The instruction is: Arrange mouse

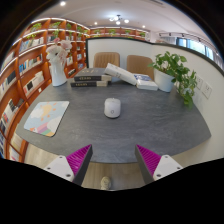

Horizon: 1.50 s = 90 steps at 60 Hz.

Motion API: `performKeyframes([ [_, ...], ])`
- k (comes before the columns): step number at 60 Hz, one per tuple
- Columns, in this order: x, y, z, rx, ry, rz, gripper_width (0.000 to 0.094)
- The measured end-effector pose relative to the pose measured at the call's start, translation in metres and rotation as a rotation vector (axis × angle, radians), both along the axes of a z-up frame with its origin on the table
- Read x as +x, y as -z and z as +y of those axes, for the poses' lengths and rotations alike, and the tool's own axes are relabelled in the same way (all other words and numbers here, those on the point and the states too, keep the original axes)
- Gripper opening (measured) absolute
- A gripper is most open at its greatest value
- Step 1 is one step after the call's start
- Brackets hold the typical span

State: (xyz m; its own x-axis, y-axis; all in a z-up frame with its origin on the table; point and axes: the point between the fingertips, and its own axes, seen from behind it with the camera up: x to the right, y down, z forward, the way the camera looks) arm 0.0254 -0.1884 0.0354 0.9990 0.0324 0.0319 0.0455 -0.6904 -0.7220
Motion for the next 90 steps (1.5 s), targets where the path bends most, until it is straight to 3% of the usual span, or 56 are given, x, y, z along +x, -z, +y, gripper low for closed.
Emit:
performKeyframes([
  [10, -0.015, 0.021, 0.072, -0.007, 0.009, -0.011, 0.0861],
  [31, -0.007, 0.046, 0.198, -0.042, 0.106, 0.036, 0.0828],
  [35, -0.004, 0.05, 0.207, -0.054, 0.117, 0.042, 0.0746],
  [40, -0.003, 0.049, 0.213, -0.05, 0.111, 0.033, 0.0528],
  [48, -0.005, 0.049, 0.212, -0.061, 0.099, 0.01, 0.0432],
  [54, -0.004, 0.05, 0.21, -0.095, 0.135, 0.025, 0.0344],
  [58, -0.003, 0.046, 0.209, -0.12, 0.158, -0.002, 0.0343],
  [63, -0.006, 0.007, 0.213, -0.07, 0.19, -0.037, 0.0344],
  [72, -0.044, -0.111, 0.231, 0.118, 0.226, -0.036, 0.0345],
  [82, -0.122, -0.235, 0.241, 0.299, 0.163, -0.063, 0.0343],
  [90, -0.201, -0.272, 0.241, 0.35, 0.089, -0.017, 0.0343],
])
